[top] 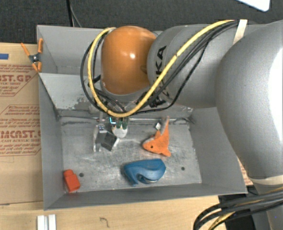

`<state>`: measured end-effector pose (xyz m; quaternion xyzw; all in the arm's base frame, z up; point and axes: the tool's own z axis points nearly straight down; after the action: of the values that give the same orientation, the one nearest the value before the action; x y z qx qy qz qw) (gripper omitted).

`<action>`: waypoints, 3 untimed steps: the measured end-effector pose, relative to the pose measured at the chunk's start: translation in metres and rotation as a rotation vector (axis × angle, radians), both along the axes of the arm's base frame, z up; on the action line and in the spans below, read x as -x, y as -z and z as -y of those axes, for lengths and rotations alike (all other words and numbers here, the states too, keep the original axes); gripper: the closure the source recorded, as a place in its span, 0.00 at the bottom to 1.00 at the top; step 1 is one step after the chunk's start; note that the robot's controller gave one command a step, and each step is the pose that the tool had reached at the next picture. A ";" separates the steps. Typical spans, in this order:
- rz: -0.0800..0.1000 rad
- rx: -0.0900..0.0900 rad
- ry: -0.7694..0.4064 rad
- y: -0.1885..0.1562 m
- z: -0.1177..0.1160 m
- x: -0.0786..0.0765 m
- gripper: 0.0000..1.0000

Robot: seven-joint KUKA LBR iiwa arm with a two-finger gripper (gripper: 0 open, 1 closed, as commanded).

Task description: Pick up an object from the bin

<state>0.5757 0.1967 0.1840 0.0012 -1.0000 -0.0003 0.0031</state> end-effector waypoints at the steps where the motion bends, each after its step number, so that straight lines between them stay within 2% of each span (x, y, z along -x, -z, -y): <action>1: 0.007 -0.001 0.001 -0.005 0.001 -0.002 0.00; 2: 0.016 -0.003 -0.104 0.019 0.009 -0.001 0.00; 3: 0.006 -0.001 -0.191 0.061 0.037 0.000 0.00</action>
Offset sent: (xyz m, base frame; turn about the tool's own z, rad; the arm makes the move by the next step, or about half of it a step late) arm -0.0061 -0.0361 -0.0824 -0.3129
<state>0.5754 0.1593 0.1235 0.0965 -0.9953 -0.0003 0.0002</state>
